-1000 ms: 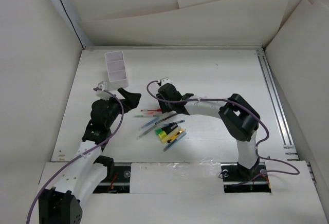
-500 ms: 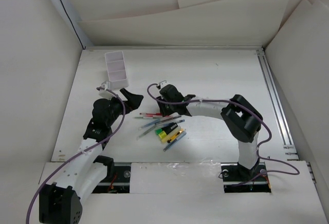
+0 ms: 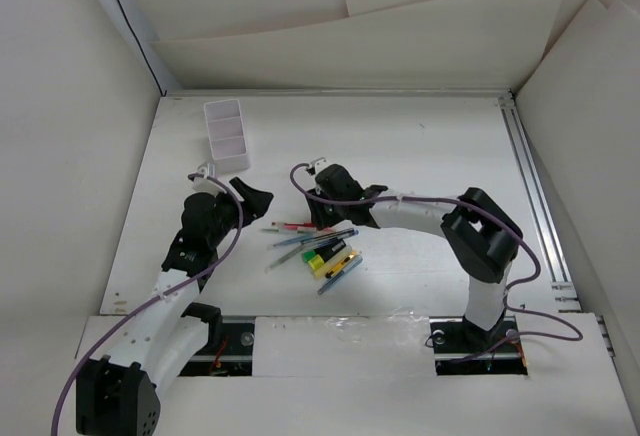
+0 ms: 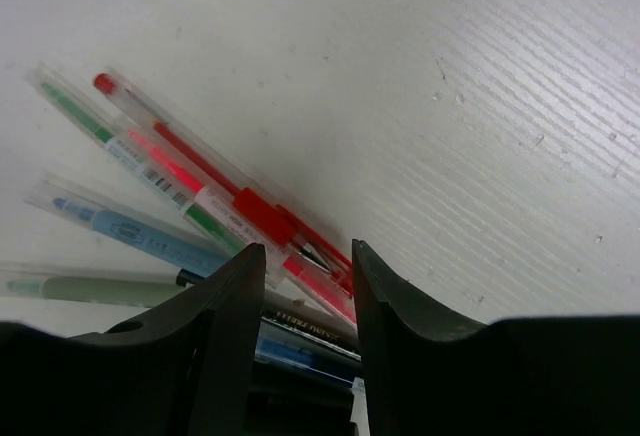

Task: Sort the stationery into containers
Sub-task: Pick up the pen from the center of the board.

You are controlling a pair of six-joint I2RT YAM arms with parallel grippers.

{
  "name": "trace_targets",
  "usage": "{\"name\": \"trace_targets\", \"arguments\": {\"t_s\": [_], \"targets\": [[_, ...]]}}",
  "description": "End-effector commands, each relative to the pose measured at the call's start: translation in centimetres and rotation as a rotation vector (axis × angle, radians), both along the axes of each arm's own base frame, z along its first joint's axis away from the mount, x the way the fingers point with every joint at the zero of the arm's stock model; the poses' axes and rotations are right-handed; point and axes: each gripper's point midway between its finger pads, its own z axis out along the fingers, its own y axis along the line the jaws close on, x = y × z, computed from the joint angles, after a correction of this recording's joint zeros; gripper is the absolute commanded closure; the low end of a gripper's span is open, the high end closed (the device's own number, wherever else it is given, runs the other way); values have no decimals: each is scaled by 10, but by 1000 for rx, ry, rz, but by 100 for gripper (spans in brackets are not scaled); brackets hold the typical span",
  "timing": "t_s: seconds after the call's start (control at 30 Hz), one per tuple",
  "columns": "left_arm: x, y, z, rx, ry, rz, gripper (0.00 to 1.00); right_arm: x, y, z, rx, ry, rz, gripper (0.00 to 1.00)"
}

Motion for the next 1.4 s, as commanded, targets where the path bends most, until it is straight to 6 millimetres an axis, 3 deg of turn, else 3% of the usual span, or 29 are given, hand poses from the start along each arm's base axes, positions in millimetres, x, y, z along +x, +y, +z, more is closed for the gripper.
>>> {"name": "trace_targets", "arguments": {"t_s": [0.0,0.1,0.23,0.37,0.5,0.63,0.8,1.0,1.13,1.23,1.37], "targets": [[-3,4,-4,12,18,20,37,1,9,36,81,-55,38,54],[-4,6,-4,16,21,30,33,-4,13,36,85,-50,54,54],[-8,7,-8,21,40,30,33,-3,11,10,30,-11,46,54],[-12,6,-10,21,51,21,32,0,5,-2,-7,-5,14,55],[-13,5,-14,22,70,12,32,4,4,-2,-25,-12,-1,57],[-14,6,-24,36,95,9,32,5,2,-16,-60,9,-7,57],[-14,6,-29,39,105,9,31,17,4,-12,-76,-24,-39,57],[-8,0,-35,15,119,0,31,36,7,-16,-61,-40,-77,73],[1,-4,-31,-13,117,0,28,39,10,-19,-35,-32,-67,91],[9,-11,-25,-69,100,-1,28,40,7,-9,-1,-51,-70,100],[25,-21,-5,-134,48,-22,31,51,9,35,69,-130,-83,100]]}}
